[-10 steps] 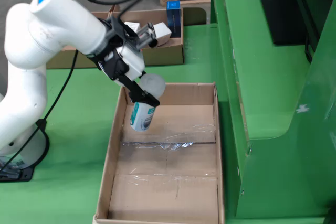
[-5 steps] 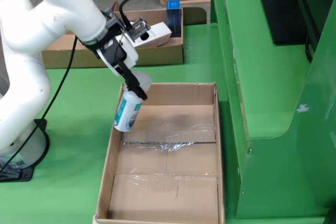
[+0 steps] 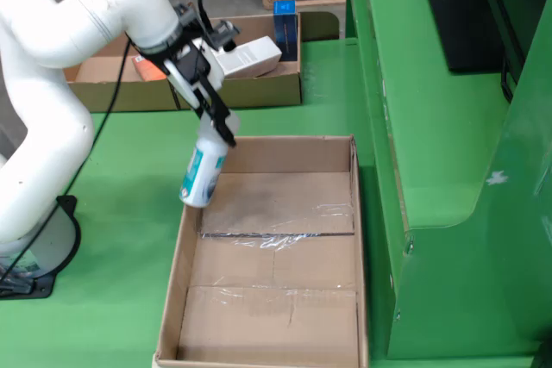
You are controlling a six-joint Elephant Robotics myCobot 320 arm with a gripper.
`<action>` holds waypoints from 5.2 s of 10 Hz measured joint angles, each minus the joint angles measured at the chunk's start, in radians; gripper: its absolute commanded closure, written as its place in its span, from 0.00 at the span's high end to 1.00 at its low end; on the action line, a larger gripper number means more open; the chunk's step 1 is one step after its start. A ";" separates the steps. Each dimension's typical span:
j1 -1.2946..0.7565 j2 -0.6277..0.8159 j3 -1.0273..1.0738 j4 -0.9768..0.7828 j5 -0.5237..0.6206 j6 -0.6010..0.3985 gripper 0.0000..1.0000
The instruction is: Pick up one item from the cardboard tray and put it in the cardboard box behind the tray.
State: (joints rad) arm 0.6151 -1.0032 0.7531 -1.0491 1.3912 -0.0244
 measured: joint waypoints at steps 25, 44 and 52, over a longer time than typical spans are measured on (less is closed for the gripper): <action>1.008 0.523 -0.771 0.173 -0.130 0.142 0.00; 1.046 0.058 -0.781 0.988 -0.169 0.066 0.00; 1.038 0.058 -0.781 0.988 -0.169 0.067 0.00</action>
State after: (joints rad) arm 1.6535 -0.9449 -0.0276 -0.0613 1.2224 0.0429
